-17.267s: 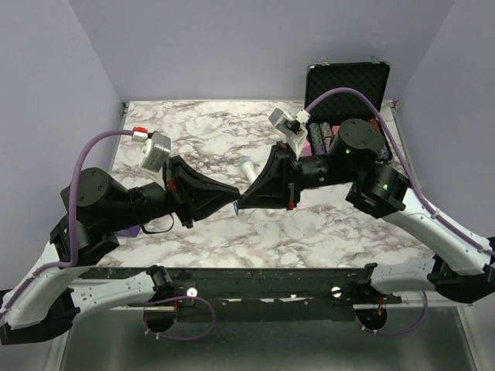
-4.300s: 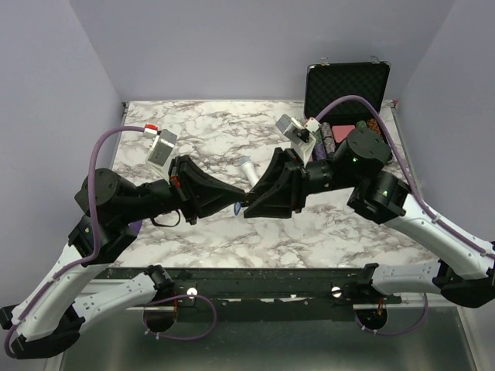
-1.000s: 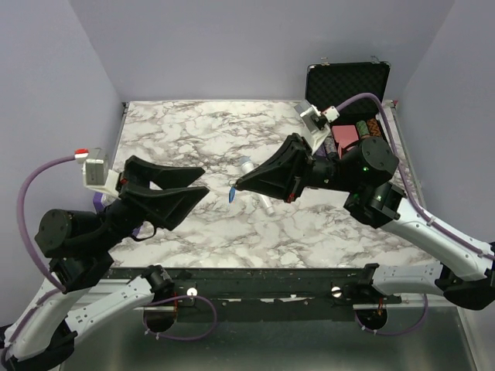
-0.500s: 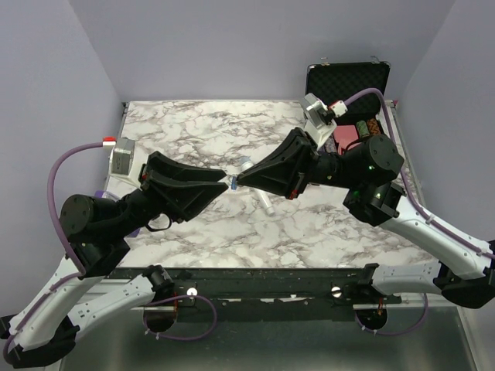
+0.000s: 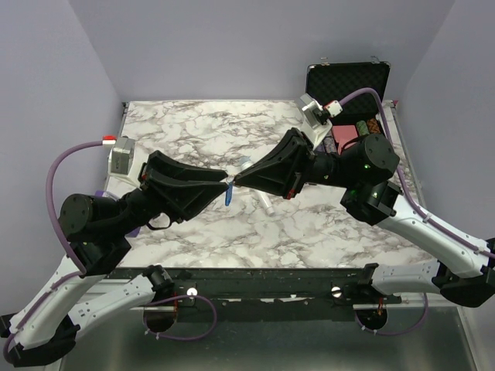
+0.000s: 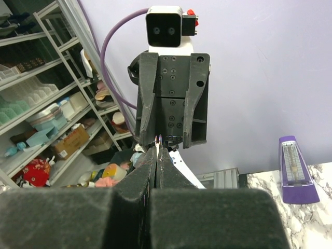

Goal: Remove the keys from the keyring

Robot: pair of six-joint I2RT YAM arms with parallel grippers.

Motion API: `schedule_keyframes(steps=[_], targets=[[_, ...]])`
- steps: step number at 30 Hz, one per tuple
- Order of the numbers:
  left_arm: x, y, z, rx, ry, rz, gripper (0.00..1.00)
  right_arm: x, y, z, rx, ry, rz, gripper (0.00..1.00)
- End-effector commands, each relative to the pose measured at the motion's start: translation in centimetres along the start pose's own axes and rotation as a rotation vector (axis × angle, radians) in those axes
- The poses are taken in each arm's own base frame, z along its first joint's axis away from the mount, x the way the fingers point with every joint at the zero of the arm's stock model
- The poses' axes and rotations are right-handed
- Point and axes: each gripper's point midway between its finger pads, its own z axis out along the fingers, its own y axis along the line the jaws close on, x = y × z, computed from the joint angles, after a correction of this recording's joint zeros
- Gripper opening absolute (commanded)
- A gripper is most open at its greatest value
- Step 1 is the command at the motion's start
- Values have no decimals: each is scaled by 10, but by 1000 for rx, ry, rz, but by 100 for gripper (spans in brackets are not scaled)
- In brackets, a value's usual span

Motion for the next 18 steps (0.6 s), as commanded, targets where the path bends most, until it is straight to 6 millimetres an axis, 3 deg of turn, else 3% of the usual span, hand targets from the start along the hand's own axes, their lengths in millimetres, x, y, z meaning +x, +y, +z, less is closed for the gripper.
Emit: schedule_keyframes(steps=[1,10,13,14,18], targets=[[-7,-12,3,52,-6,7,42,-9,13,2,-50,-11,-15,1],[-2,-10,7,48,11,1,26,-7,11,2,-43,-7,-17,1],[-2,-10,6,42,14,5,3,-5,9,2,-40,-1,-13,1],[-1,-8,7,36,18,3,0,-5,10,2,-39,0,-10,1],[-3,-10,4,35,14,8,0,-3,11,-1,-39,3,-9,1]])
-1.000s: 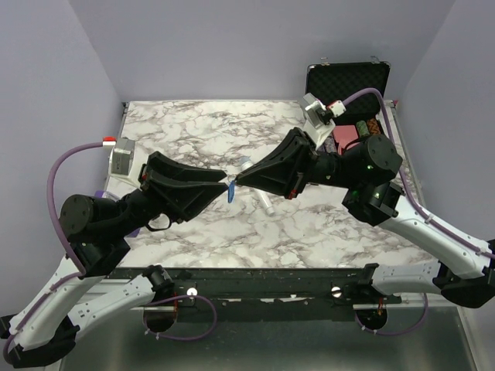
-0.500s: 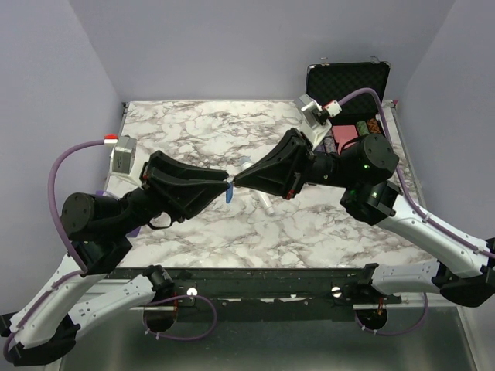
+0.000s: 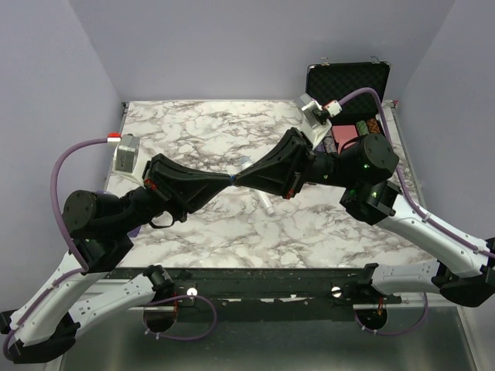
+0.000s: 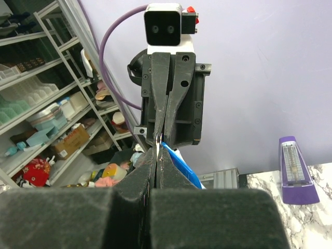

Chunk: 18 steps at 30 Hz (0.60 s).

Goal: Remove the keys from the keyring

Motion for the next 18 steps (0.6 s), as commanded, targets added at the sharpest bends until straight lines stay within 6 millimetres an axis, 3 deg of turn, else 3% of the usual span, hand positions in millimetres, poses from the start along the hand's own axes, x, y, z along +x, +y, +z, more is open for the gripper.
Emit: schedule_keyframes(steps=[1,6,18], targets=[[-5,-8,-3,20,1,19,0,-3,10,-2,-29,2,-9,1],[-1,-5,-4,-19,56,34,0,1,7,-4,-7,31,-13,1],[41,-8,-16,6,394,90,0,25,-5,-13,55,130,18,1]])
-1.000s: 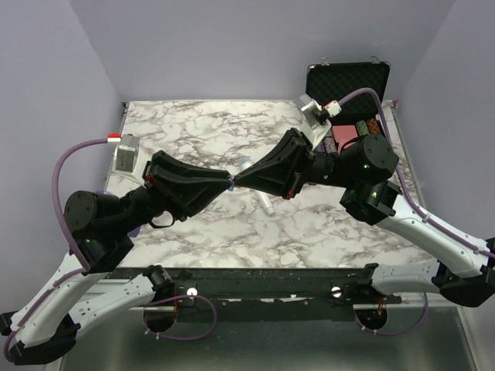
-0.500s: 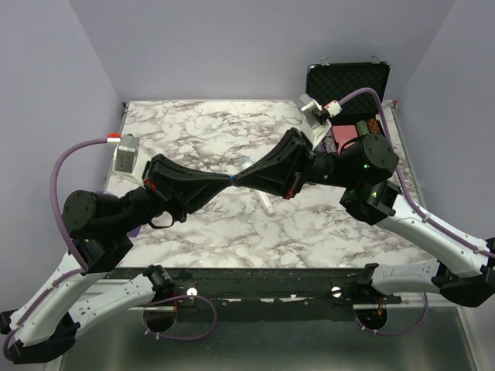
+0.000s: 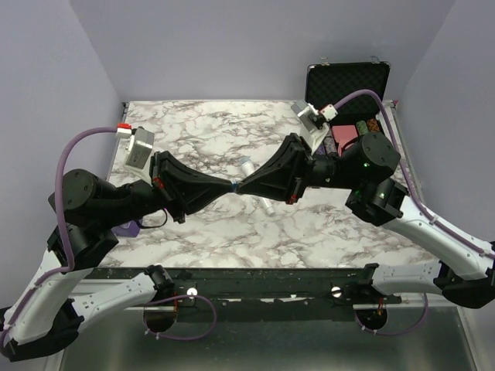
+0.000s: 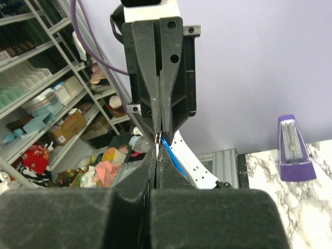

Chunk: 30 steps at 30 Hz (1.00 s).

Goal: Remove the keys from the keyring

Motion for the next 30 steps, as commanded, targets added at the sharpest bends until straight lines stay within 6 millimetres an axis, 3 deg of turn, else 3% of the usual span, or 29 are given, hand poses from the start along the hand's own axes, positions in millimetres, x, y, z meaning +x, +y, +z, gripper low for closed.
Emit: schedule_keyframes(steps=[1,12,22,28,29,30], targets=[[34,-8,-7,65,197,21,0,16,-3,-5,21,63,19,1],[53,-16,-8,148,333,36,0,25,-5,-7,29,100,33,1],[72,-24,-14,248,488,39,0,49,-13,-10,52,226,77,1],[72,-18,-12,218,501,53,0,53,-14,-14,66,244,79,1],[71,-17,-10,205,496,50,2,53,-14,-15,69,241,79,1],[69,-13,-8,176,489,51,12,53,-14,-15,70,240,79,1]])
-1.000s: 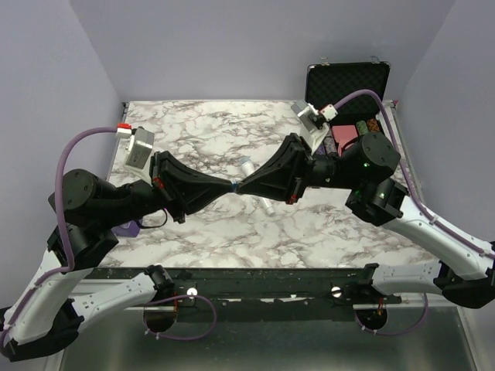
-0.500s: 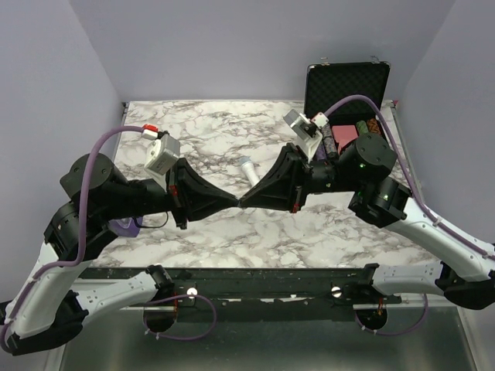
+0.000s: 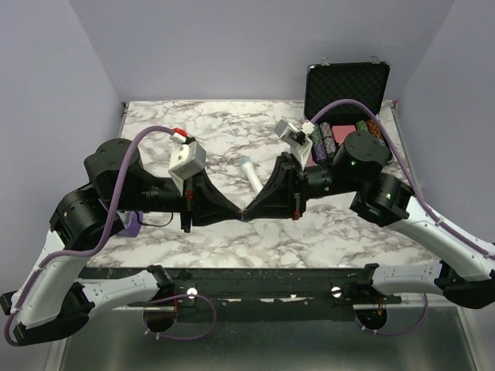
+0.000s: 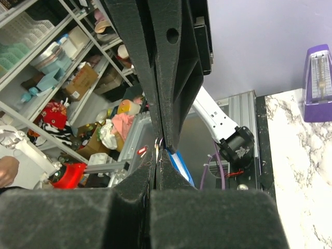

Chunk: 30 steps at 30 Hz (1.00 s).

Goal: Remove the keys from the keyring

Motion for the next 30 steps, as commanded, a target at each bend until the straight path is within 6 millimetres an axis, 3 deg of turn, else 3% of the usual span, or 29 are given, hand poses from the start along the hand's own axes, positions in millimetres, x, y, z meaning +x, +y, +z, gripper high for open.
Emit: schedule_keyframes(steps=[1,2,3,4,5,12,15,20,30], targets=[[4,-3,2,20,31,-16,32,-4,-18,4,74,-20,-18,1],[1,-2,0,-4,23,-13,55,-4,-17,3,77,-24,-19,1],[-1,-1,-3,-24,21,-9,72,-5,-17,1,80,-27,-23,1],[-5,0,-8,-51,9,1,81,-5,-17,1,83,-28,-22,1],[-9,1,-12,-76,-6,11,98,-6,-17,0,89,-30,-25,1],[-48,-2,-52,-239,-277,63,99,-12,-14,0,88,-35,-43,1],[-56,-1,-62,-253,-441,34,86,-20,-9,1,69,-54,-64,1],[-54,1,-62,-201,-607,-31,74,-34,3,5,14,-90,-90,1],[-64,3,-58,-122,-754,-92,64,-47,10,13,-46,-113,-113,1]])
